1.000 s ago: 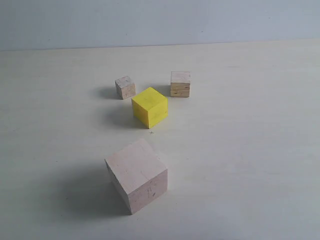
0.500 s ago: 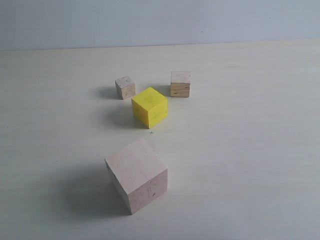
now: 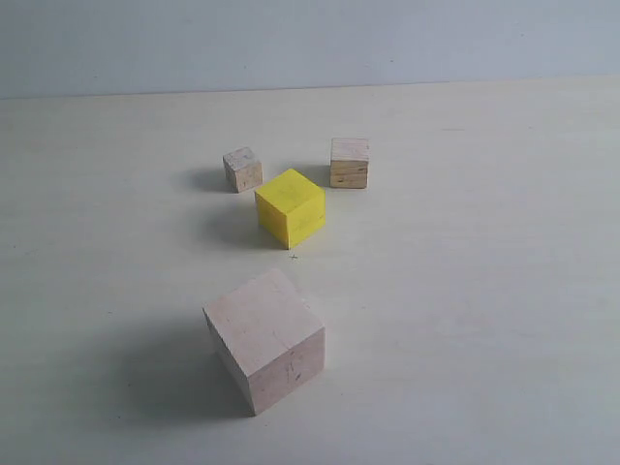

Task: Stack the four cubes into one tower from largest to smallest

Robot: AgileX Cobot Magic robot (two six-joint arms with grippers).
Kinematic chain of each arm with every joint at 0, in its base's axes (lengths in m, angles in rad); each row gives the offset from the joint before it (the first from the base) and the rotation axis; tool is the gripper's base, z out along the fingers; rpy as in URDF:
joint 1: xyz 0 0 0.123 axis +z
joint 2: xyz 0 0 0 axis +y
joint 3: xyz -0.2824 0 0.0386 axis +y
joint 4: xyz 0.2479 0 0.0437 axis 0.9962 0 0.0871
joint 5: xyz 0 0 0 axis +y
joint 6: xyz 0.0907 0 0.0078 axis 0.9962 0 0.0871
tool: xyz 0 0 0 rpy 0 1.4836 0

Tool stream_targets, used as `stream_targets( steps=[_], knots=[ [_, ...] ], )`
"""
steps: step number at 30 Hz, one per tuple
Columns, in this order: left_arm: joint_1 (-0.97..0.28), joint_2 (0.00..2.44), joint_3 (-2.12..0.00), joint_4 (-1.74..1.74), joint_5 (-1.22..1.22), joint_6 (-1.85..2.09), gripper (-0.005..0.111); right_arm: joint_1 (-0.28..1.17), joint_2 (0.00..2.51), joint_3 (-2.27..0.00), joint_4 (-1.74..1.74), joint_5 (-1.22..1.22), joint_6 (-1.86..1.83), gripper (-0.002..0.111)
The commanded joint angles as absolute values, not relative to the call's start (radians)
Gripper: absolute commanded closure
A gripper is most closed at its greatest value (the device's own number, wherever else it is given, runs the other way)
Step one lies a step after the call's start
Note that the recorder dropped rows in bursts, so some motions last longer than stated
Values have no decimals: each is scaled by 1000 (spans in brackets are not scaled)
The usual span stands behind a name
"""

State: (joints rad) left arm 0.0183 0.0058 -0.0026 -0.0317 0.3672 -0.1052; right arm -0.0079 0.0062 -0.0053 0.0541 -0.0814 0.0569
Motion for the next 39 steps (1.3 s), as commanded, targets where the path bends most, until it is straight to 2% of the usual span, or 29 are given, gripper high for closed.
stream_targets(
  steps=[1,11,15,19,23,30,39],
  knots=[
    [14,0,0,-38,359,-107,107,-11,0,0,47,-186,52,108],
    [14,0,0,-38,359,-107,107,-11,0,0,52,-353,142,108],
    [14,0,0,-38,359,-107,107,-11,17,-140,43,-306,141,108],
    [14,0,0,-38,359,-107,107,-11,183,-345,42,-138,130,108],
    [14,0,0,-38,359,-107,107,-2,325,-479,0,-84,131,108],
    [14,0,0,-38,359,-107,107,198,504,-545,0,143,131,108],
    [14,0,0,-9,359,-107,107,379,624,-545,53,393,131,108]
  ],
)
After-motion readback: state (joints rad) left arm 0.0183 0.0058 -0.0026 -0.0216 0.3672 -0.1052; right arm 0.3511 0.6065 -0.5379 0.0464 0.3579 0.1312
